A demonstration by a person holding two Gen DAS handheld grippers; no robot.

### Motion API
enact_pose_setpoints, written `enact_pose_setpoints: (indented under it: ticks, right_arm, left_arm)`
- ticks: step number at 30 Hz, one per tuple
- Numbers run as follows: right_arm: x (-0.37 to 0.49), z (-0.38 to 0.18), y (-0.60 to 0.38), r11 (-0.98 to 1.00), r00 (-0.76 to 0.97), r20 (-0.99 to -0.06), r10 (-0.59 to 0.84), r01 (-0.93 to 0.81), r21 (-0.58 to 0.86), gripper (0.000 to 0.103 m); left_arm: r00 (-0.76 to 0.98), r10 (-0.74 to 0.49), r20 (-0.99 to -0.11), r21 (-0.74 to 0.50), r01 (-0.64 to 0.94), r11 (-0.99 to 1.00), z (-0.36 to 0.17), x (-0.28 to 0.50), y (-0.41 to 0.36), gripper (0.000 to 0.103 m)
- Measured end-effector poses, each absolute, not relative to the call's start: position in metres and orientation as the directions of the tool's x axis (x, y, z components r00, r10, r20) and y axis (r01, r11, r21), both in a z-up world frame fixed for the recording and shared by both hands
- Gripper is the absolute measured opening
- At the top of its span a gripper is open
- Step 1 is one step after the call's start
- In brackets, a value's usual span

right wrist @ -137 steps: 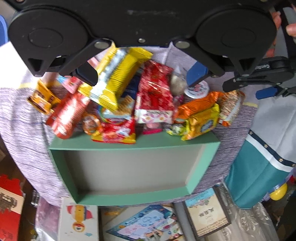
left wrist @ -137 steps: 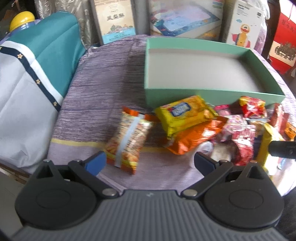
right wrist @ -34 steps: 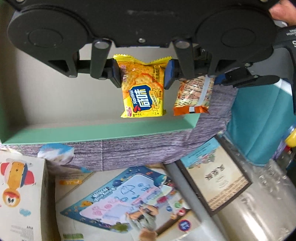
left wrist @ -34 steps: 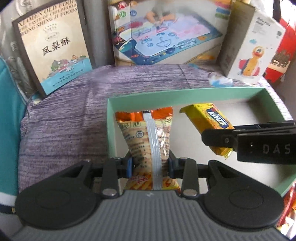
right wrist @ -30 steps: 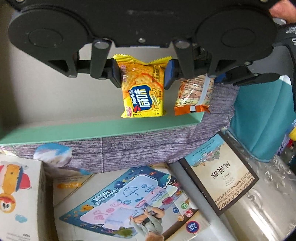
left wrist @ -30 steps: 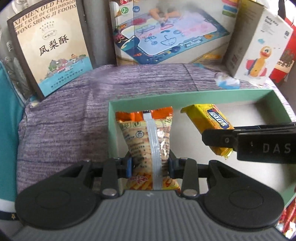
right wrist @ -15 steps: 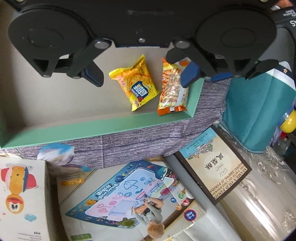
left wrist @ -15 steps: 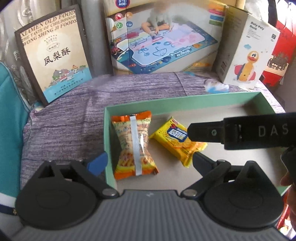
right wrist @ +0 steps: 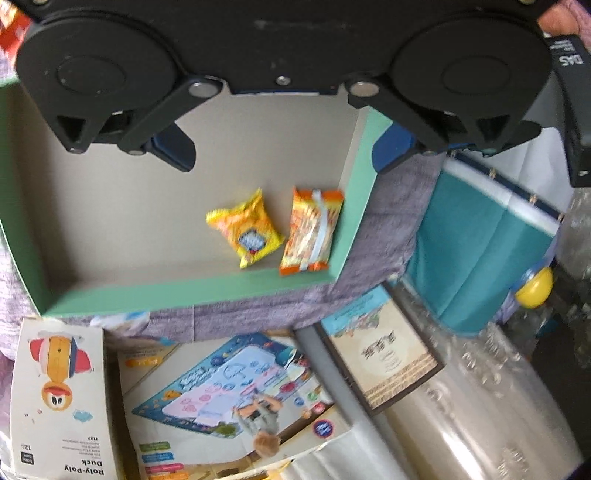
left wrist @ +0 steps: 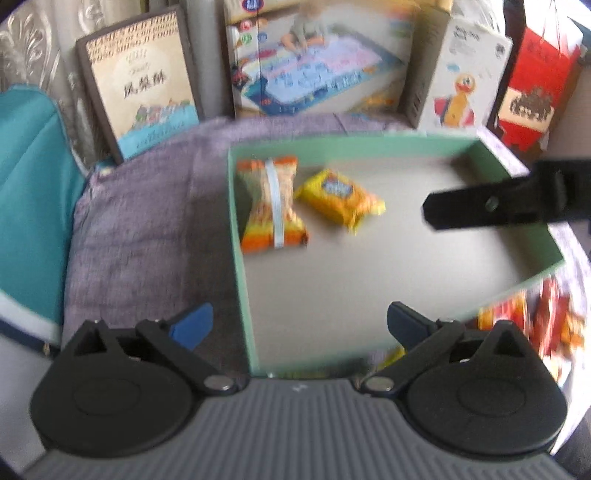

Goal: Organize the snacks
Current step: 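Grasp the orange WINSUN pack with the left gripper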

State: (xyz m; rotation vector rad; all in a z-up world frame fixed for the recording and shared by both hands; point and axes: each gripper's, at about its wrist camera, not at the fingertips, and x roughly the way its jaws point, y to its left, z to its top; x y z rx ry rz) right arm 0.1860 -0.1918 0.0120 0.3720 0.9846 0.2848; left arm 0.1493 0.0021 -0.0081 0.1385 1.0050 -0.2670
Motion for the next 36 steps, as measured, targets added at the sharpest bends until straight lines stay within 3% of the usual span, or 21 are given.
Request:
enact_pose_setpoints:
  ticks: [12,16,19,23,27,34,36]
  right_arm:
    - [0.130,-0.008,-0.185,0.887,0.434,-0.786,0.440,-0.074,0.456,0.103]
    - [0.125,-0.015,-0.182,0.883,0.419,-0.789,0.449,-0.070,0.464,0.092]
    - [0.124,-0.019,-0.181,0.882,0.416,-0.790,0.450,-0.067,0.466,0.077]
    - [0.124,-0.021,-0.176,0.881,0.399,-0.795,0.458,-0.084,0.466,0.059]
    - [0.128,-0.025,-0.163,0.884,0.386,-0.799,0.460,-0.118,0.452,0.046]
    - [0.132,-0.024,-0.141,0.874,0.358,-0.798,0.486,-0.182,0.450,0.040]
    - [0.134,-0.025,-0.133,0.873,0.346,-0.801,0.488,-0.196,0.447,0.040]
  left_arm:
    - [0.393,-0.232,-0.890,-0.073,0.379,0.922,-0.045,0.088,0.006,0.101]
    - [0.366,-0.246,-0.898,-0.085,0.404,0.911,-0.053,0.089,-0.003,0.097]
    - [0.337,-0.284,-0.898,-0.130,0.414,0.901,-0.059,0.093,-0.009,0.089]
    - [0.292,-0.311,-0.905,-0.167,0.429,0.888,-0.071,0.091,-0.016,0.063]
    - [0.297,-0.323,-0.898,-0.199,0.380,0.903,-0.073,0.088,-0.008,0.053]
    - [0.323,-0.302,-0.897,-0.225,0.256,0.940,-0.067,0.074,0.035,0.047]
    - [0.337,-0.300,-0.892,-0.235,0.221,0.947,-0.065,0.072,0.050,0.037]
